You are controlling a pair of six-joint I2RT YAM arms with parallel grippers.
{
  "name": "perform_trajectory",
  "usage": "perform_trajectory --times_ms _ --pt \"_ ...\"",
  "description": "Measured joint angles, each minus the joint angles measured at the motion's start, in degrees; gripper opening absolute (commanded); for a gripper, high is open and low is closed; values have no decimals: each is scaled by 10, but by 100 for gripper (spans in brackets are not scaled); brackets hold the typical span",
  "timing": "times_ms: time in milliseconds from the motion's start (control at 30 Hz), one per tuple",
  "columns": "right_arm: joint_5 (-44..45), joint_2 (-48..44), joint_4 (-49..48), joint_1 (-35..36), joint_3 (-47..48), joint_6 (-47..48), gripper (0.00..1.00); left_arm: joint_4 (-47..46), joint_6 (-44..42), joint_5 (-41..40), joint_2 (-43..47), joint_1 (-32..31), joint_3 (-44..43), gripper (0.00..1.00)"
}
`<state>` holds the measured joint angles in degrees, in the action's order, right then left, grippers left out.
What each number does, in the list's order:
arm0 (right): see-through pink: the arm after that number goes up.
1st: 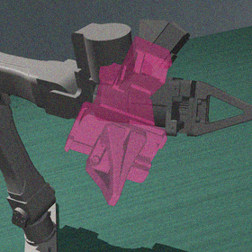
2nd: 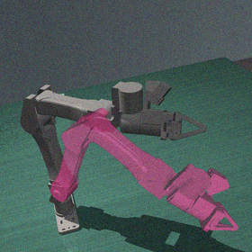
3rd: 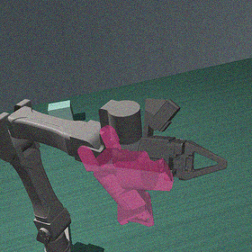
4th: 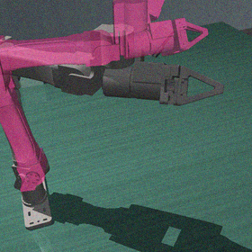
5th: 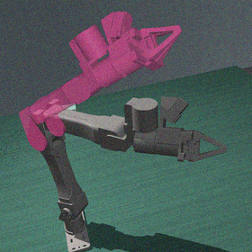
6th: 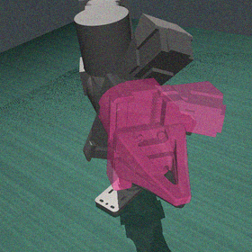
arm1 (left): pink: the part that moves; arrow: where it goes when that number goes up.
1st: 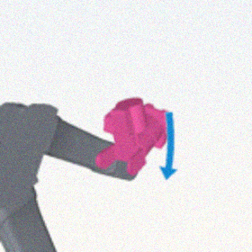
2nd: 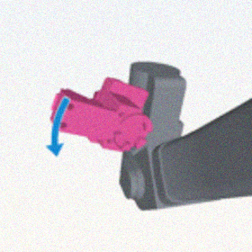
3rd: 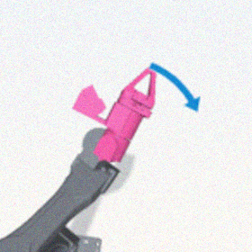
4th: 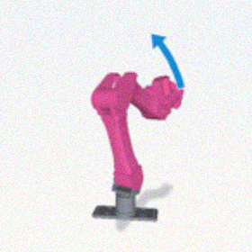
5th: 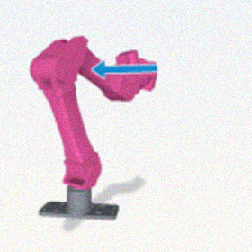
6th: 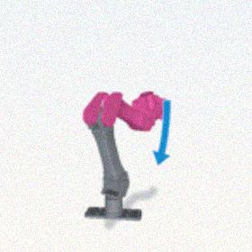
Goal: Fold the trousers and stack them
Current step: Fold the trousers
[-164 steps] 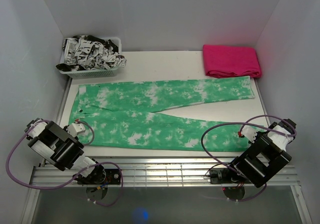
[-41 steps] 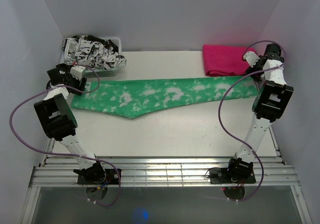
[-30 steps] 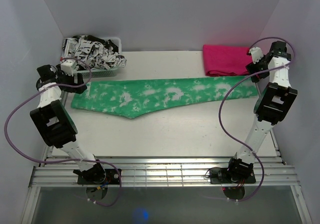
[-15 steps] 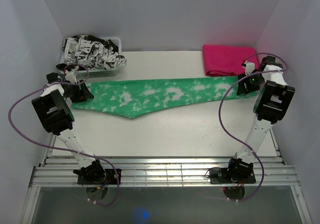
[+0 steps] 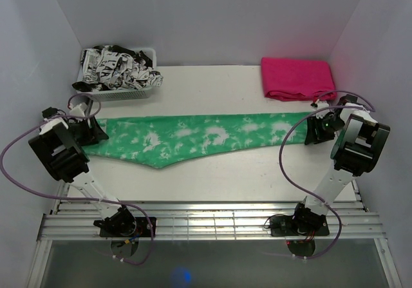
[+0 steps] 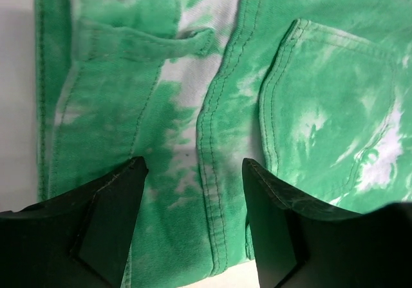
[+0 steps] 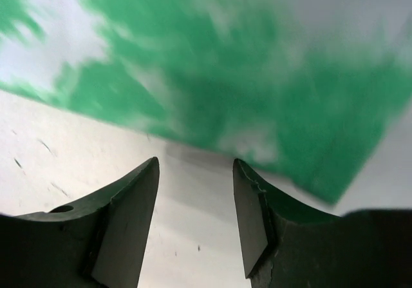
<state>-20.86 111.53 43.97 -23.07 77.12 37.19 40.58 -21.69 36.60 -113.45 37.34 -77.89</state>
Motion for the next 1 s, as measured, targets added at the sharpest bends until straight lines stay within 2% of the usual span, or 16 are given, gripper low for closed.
perform_trajectory --times_ms 233,433,567,667,800,1000 --pt "13 -68 64 -70 -64 42 64 38 -88 -30 55 23 40 81" --pt "-9 -105 105 -79 14 10 65 58 -114 2 84 20 39 81" --pt "-35 -74 95 -90 82 -54 68 65 -118 30 92 13 38 83" --pt "-51 -32 65 -98 104 -116 75 68 -118 46 99 2 39 85" --pt "-68 16 24 -98 106 -182 75 70 -118 60 105 -8 39 86" --pt "-86 76 -15 -74 119 -233 73 71 -112 63 106 -10 34 87"
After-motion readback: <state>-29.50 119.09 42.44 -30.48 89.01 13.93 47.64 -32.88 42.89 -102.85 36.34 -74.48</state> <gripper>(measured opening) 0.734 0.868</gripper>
